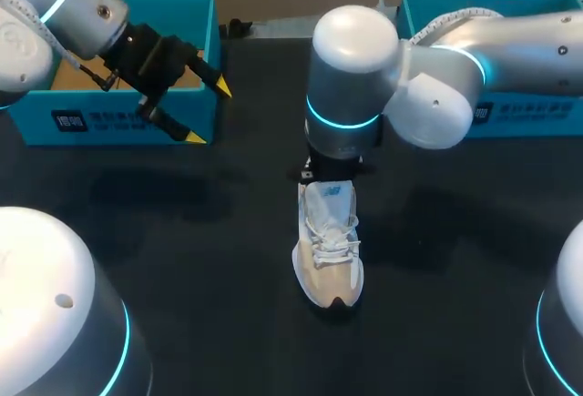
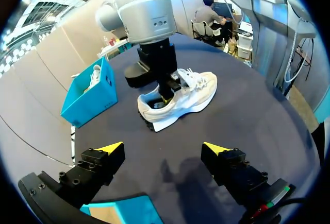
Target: Take the shoe out of the shoebox, open the shoe tongue, remove and reinsert the insole, then place the shoe into the shoebox
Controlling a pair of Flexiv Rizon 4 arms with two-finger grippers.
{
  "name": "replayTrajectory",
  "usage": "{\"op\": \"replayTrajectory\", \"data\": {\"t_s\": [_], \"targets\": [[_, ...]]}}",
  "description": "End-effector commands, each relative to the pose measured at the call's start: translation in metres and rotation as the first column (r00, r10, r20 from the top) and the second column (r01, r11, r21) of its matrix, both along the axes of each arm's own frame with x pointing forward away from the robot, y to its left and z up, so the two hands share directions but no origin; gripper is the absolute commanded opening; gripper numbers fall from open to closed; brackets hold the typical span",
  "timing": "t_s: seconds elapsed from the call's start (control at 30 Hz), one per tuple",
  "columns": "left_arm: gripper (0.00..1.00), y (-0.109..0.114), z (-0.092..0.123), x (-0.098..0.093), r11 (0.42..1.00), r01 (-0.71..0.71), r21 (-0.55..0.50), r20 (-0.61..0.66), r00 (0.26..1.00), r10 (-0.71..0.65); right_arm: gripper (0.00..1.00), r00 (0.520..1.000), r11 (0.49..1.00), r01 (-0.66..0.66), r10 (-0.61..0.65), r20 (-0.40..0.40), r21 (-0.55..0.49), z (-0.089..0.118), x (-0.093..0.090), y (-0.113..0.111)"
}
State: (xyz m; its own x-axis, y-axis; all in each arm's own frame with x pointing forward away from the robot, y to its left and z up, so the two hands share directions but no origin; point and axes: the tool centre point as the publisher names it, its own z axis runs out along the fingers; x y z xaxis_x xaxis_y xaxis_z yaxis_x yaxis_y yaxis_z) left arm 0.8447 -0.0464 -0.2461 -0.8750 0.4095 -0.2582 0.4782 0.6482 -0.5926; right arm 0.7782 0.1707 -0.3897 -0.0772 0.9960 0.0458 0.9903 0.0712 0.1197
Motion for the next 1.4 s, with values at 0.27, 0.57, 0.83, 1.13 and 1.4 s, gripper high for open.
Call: {"op": "replayTrajectory", "data": {"t_s": [0.27,0.57,0.83,1.13,1.4], "targets": [[1.0,0.0,0.0,-0.001,1.0,-0.001,0.002,0.001,1.0,0.001,0.0,0.998,0.999,0.016,-0.014,0.057,-0.034,0.018,0.009,-0.002],[1.0,0.0,0.0,-0.001,1.0,-0.001,0.002,0.001,1.0,0.001,0.0,0.989,0.999,0.026,-0.023,0.145,-0.023,0.006,0.031,0.004],[1.0,0.0,0.0,-0.001,1.0,-0.001,0.002,0.001,1.0,0.001,0.0,0.995,0.999,0.003,0.002,0.105,-0.044,-0.017,0.033,0.006],[1.0,0.0,0.0,-0.001,1.0,-0.001,0.002,0.001,1.0,0.001,0.0,0.987,0.996,0.015,0.0,0.161,-0.09,0.003,0.035,0.0],[1.0,0.0,0.0,-0.001,1.0,-0.001,0.002,0.001,1.0,0.001,0.0,0.979,0.993,-0.018,0.04,0.198,-0.115,-0.002,0.056,0.003]]}}
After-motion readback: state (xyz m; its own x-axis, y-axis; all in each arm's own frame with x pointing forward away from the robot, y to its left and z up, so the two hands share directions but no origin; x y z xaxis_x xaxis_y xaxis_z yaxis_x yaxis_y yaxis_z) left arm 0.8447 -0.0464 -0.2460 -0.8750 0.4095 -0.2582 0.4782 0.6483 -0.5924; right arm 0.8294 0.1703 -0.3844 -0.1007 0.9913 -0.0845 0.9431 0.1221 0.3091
